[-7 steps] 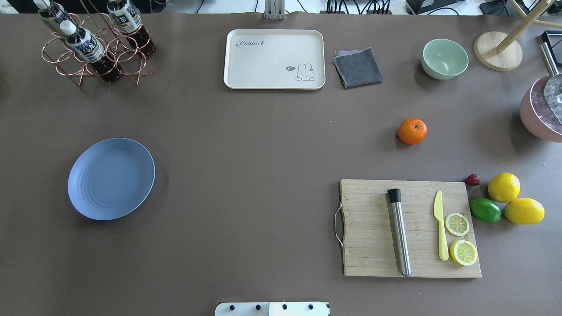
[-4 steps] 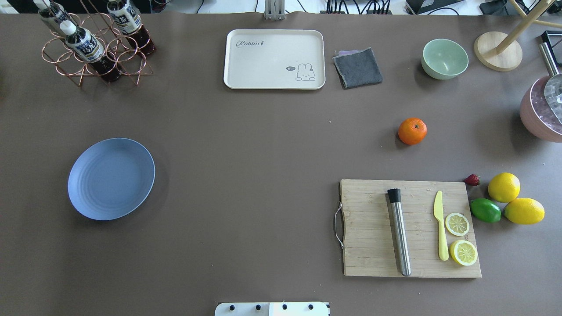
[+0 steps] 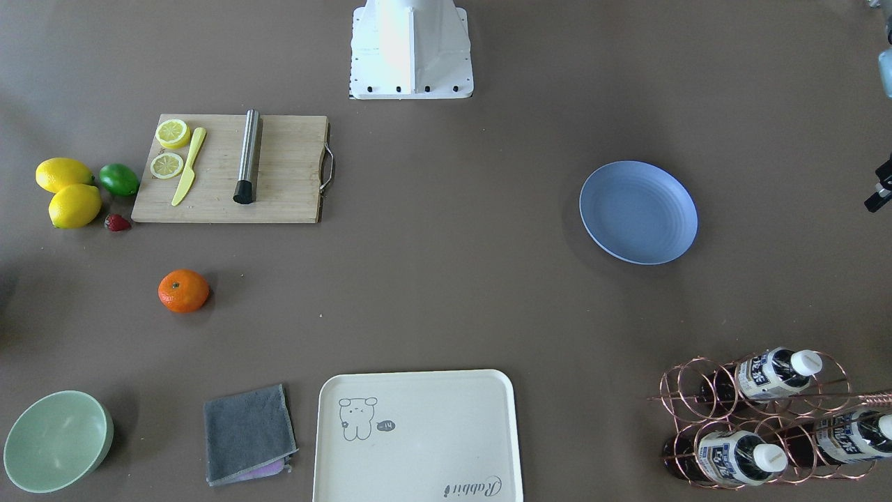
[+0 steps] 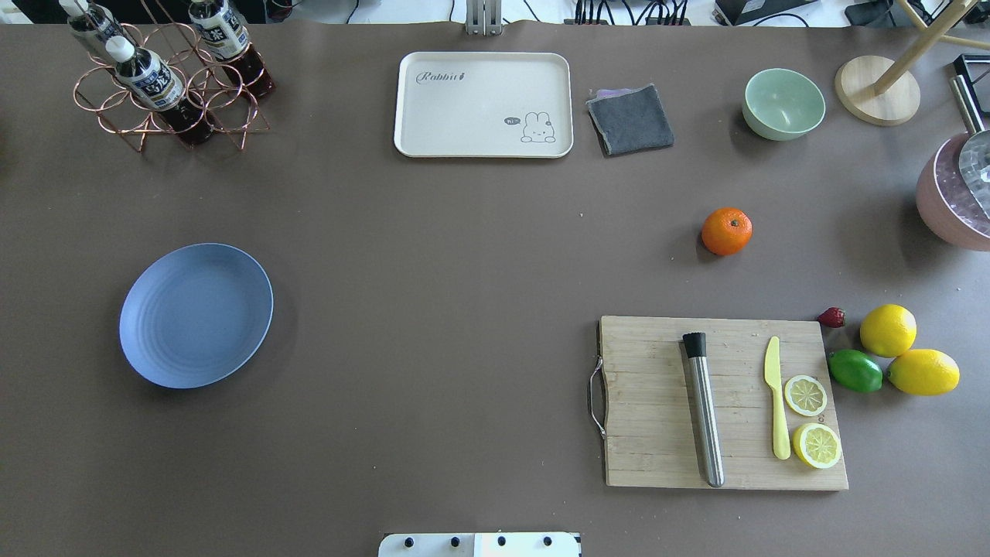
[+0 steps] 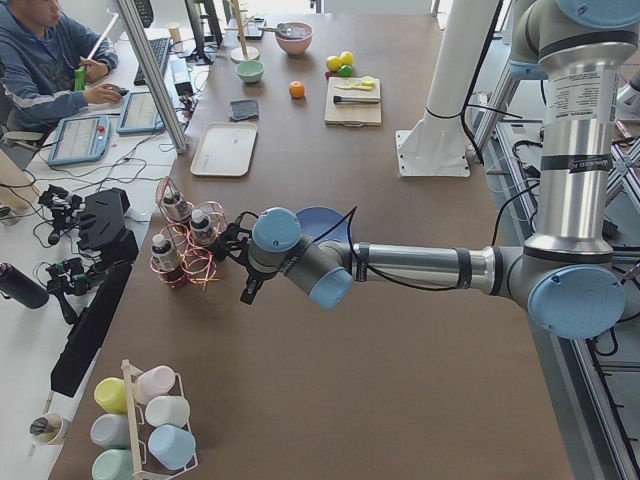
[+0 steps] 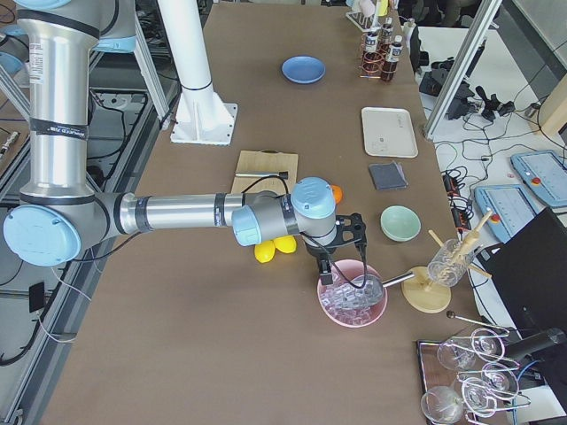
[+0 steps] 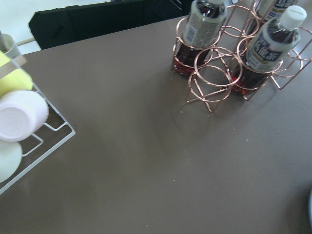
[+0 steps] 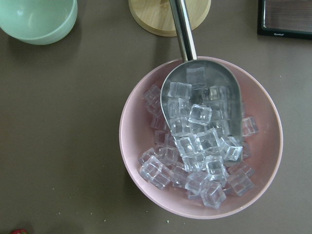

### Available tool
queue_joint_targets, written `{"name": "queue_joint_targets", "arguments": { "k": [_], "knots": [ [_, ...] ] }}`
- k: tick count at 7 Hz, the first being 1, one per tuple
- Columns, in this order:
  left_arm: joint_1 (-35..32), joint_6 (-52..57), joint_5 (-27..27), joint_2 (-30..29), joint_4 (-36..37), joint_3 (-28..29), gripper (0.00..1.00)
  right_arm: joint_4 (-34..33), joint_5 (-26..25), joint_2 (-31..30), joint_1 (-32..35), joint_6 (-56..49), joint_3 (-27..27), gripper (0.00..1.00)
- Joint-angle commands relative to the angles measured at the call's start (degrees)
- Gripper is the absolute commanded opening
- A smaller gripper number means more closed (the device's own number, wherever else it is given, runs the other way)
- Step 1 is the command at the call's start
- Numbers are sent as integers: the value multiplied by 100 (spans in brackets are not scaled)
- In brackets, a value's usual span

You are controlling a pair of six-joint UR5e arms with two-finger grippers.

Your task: Pick orange to plate

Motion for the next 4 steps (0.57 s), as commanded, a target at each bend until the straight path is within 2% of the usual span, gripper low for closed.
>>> {"name": "queue_joint_targets", "arguments": {
  "k": [1, 3, 4],
  "knots": [
    [1080, -1163, 340, 36, -615, 47, 99, 788, -272, 8, -718, 1232, -24, 100],
    [2161, -2202, 979, 19, -1667, 492, 99, 862, -272, 8, -790, 1280, -24, 100],
    [2349, -2511, 1000, 2, -2160, 678, 99, 862, -272, 8, -799, 1280, -16, 100]
  ]
}}
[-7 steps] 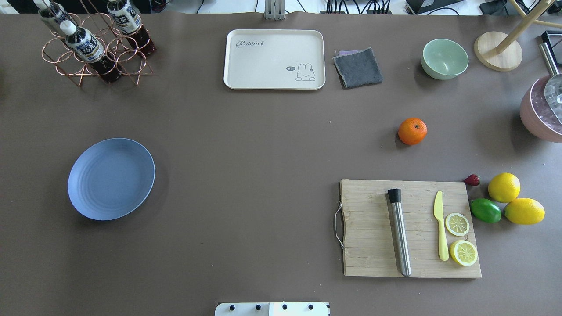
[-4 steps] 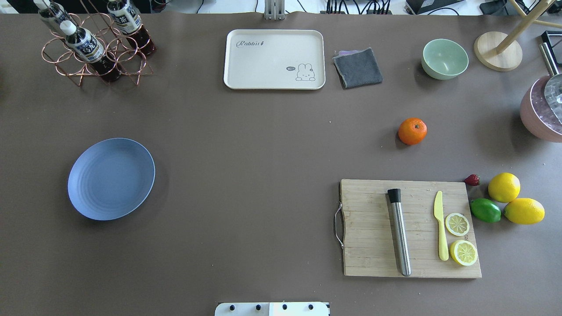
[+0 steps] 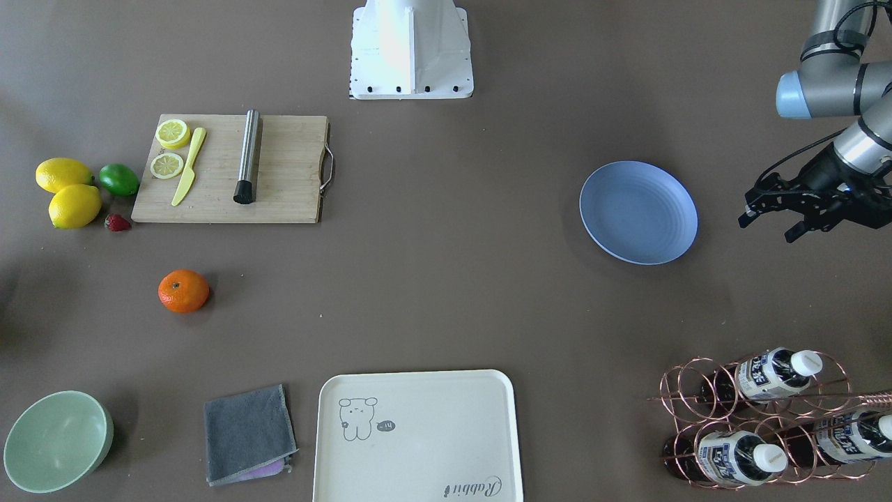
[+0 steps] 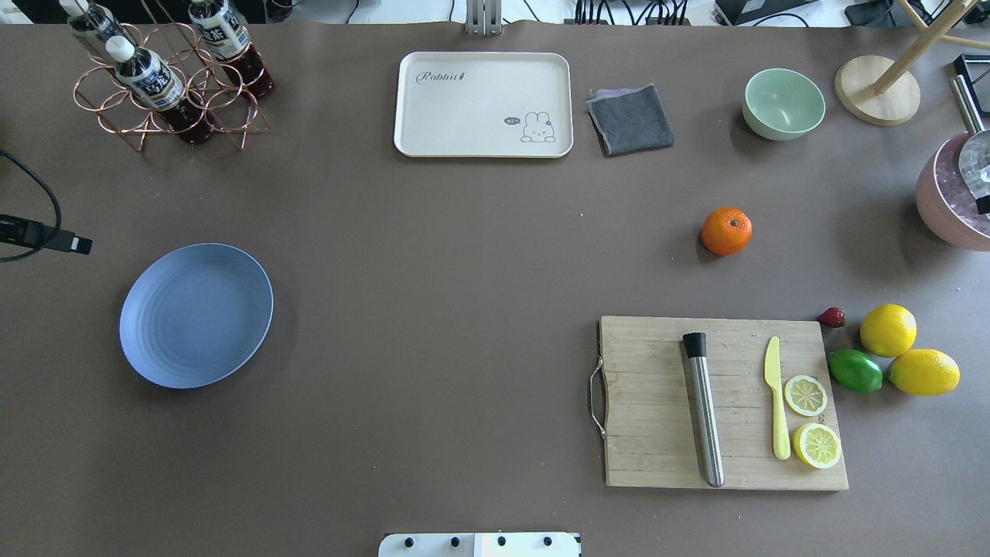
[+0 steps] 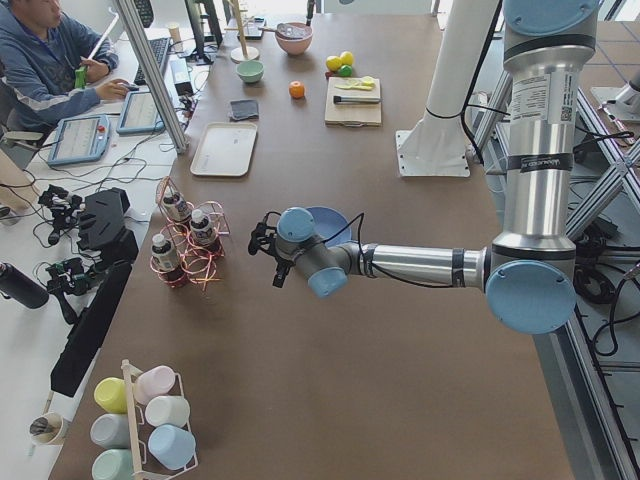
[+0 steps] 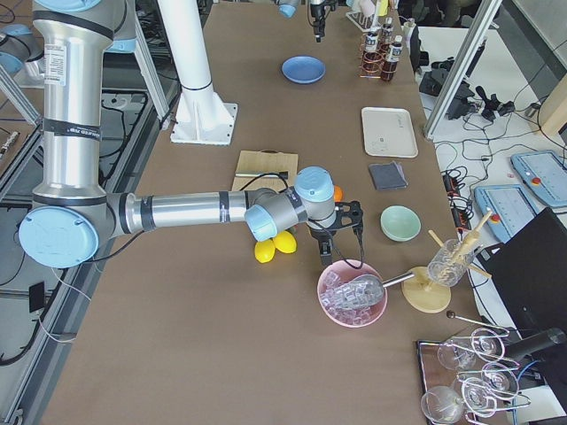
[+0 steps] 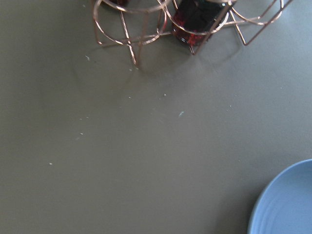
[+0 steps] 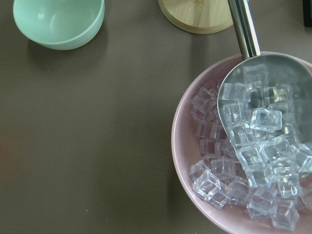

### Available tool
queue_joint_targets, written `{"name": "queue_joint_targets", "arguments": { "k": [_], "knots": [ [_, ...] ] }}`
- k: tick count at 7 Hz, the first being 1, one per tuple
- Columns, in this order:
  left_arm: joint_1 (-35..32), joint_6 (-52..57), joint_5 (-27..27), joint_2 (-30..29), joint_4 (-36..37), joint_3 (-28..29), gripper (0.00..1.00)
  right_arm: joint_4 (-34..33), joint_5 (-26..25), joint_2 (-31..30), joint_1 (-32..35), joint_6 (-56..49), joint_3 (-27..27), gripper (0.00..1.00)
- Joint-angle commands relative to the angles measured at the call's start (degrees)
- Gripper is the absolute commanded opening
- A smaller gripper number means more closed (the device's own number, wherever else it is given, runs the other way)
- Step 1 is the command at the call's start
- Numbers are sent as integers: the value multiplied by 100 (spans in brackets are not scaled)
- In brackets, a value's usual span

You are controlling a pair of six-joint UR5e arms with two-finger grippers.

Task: Pick orange to plate
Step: 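Reach the left gripper to the rim of the blue plate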

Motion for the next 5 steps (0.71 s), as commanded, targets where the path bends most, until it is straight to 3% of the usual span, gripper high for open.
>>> {"name": "queue_joint_targets", "arguments": {
  "k": [1, 3, 4, 5],
  "knots": [
    [418, -510, 128, 15, -705, 249, 98, 26, -5, 9, -29, 26, 6, 100],
    [749, -527, 154, 103, -985, 267, 96, 26, -22, 18, -29, 26, -2, 100],
    [778, -528, 145, 112, -1005, 258, 82, 26, -22, 18, -29, 26, -2, 100],
    [865, -528, 154, 112, -1005, 258, 78, 26, -57, 27, -38, 26, -2, 100]
  ]
}}
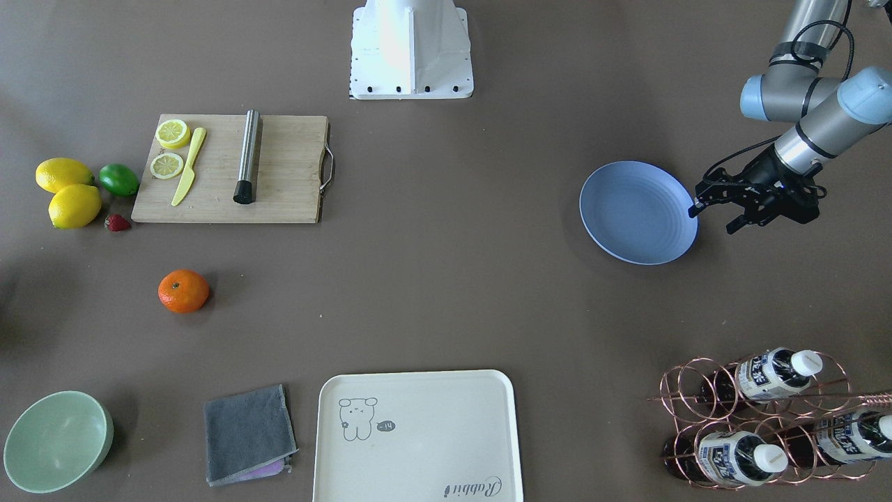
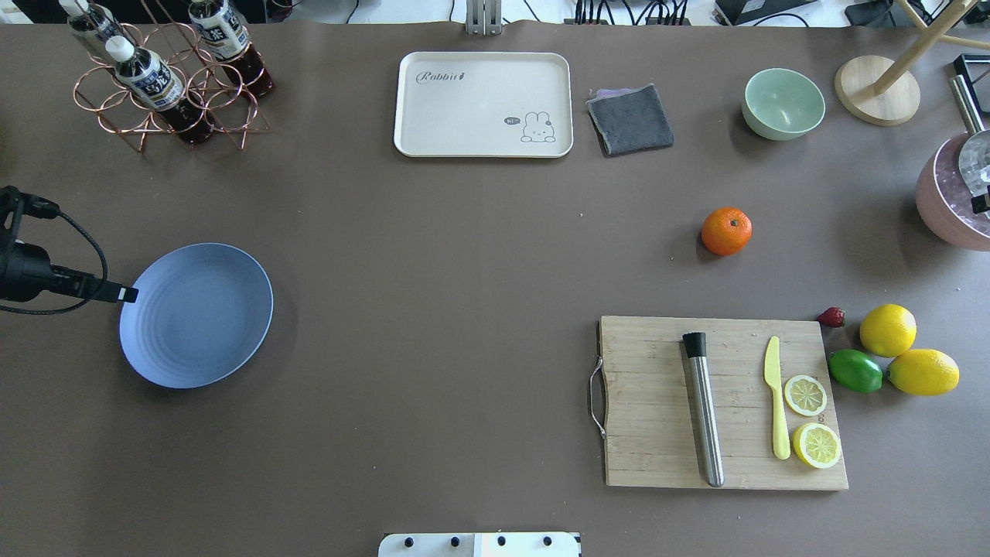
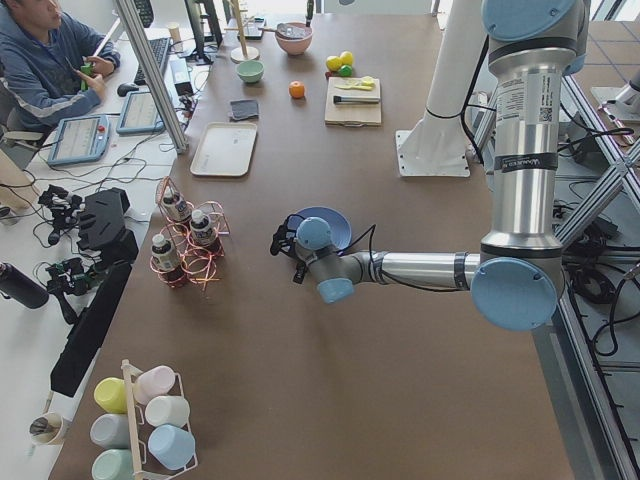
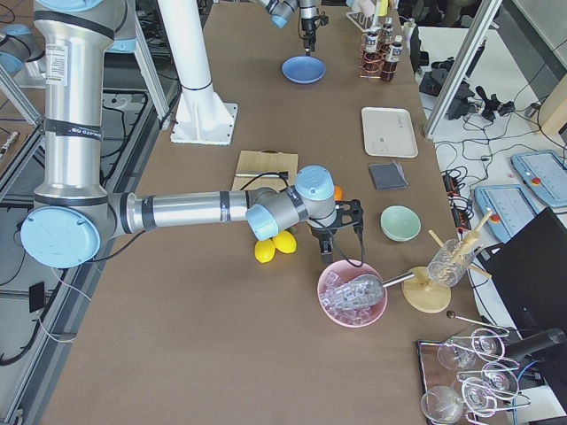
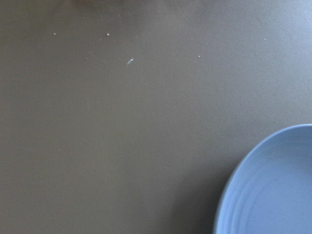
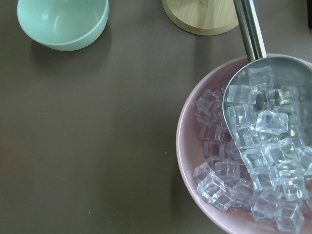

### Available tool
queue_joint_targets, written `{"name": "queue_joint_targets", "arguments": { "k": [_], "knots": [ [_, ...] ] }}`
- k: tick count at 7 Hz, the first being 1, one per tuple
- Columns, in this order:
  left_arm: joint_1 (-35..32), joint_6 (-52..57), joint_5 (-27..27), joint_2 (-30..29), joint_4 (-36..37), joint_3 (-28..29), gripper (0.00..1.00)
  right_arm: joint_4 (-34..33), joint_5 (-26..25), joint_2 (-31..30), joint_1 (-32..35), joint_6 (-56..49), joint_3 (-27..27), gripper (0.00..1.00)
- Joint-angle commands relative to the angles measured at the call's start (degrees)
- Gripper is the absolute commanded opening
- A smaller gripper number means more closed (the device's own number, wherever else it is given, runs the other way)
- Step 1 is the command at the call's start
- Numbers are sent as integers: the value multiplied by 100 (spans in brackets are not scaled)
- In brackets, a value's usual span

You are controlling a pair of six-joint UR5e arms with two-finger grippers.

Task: Pick orange to plate
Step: 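Reach the left gripper to the rim of the blue plate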

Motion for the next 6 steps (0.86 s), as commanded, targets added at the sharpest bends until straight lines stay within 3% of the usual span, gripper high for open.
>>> {"name": "queue_joint_targets", "arguments": {
  "k": [1, 4, 5, 6],
  "knots": [
    [124, -4, 8, 1, -35, 1, 78, 0, -28, 16, -15, 9, -1, 100],
    [230, -4, 8, 1, -79, -7, 73, 0, -37, 16, -24, 0, -10, 100],
    [256, -4, 8, 1, -79, -16, 54, 0, -37, 16, -24, 0, -10, 100],
    [256, -13, 8, 10, -79, -34, 21, 0, -37, 16, -24, 0, -10, 100]
  ]
}}
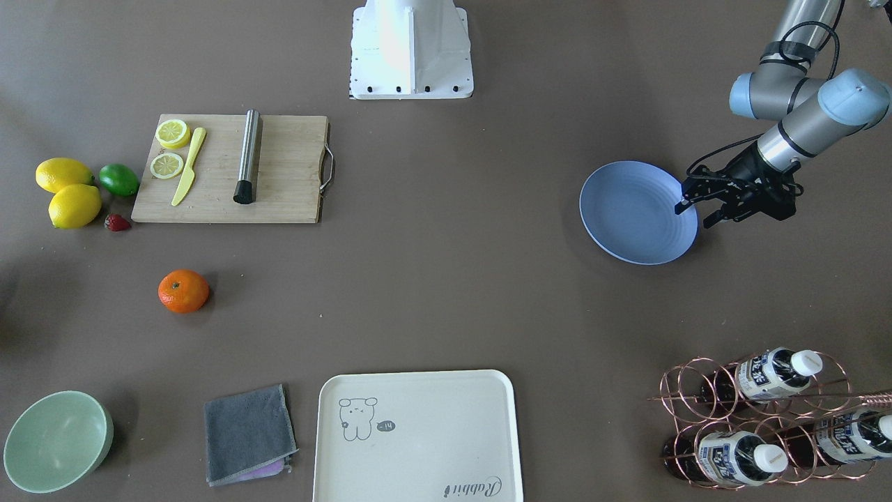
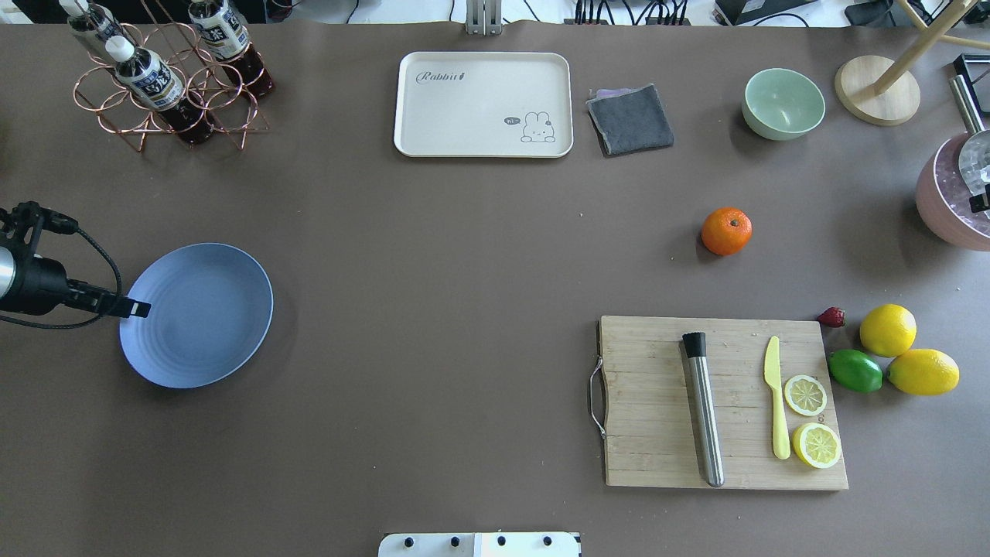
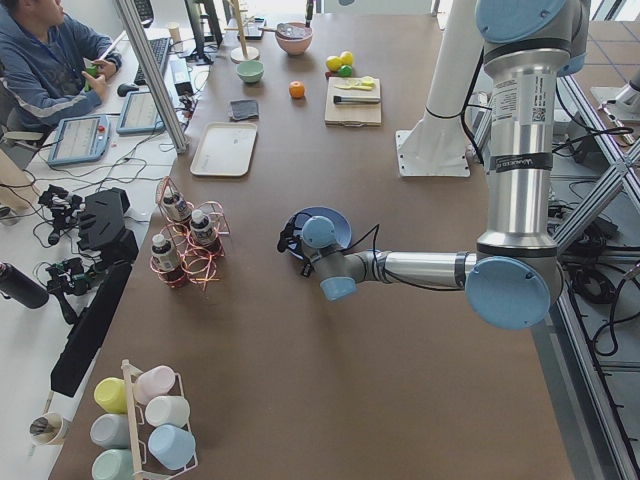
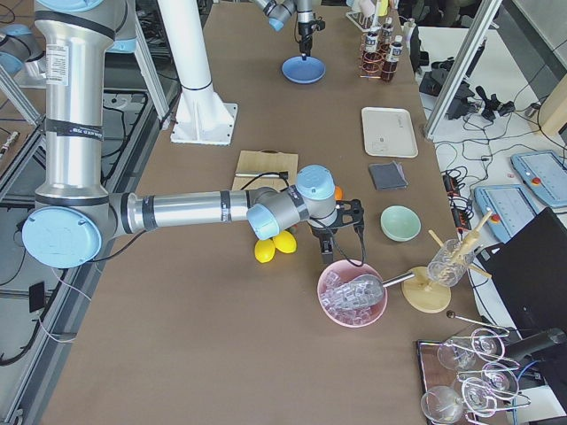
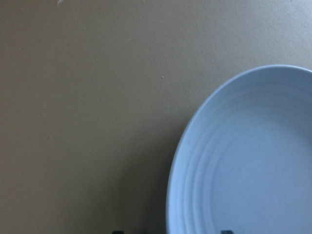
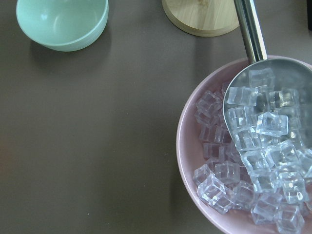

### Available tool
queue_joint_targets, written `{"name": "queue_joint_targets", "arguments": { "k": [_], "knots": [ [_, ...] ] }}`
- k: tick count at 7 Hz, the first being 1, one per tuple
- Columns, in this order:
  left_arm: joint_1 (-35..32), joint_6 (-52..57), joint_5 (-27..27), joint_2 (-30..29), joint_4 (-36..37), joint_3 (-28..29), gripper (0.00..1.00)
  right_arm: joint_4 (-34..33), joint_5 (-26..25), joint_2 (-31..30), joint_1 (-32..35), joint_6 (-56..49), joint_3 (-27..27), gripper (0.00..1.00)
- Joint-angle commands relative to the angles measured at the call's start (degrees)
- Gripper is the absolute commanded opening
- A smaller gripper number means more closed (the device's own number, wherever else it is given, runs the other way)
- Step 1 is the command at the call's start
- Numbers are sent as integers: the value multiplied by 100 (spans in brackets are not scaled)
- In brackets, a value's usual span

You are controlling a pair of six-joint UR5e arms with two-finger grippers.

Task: Pick orange to plate
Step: 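Reach the left gripper to the rim of the blue plate, then push the blue plate with the left gripper toward the table centre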

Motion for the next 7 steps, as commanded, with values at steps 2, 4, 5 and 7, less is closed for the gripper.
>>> {"name": "queue_joint_targets", "arguments": {
  "k": [2, 4, 5, 7],
  "knots": [
    [-5, -7, -79, 25, -79, -25, 0, 0, 0, -9, -2, -1, -2, 100],
    [-232, -111, -70, -80, 34, -42, 0, 0, 0, -26, -2, -1, -2, 100],
    [-251, -713, -70, -298, 34, -68, 0, 0, 0, -35, -2, -1, 7, 100],
    [-207, -1473, -1, -1305, 1133, -409, 0, 9, 0, -44, -2, -1, 7, 100]
  ]
}}
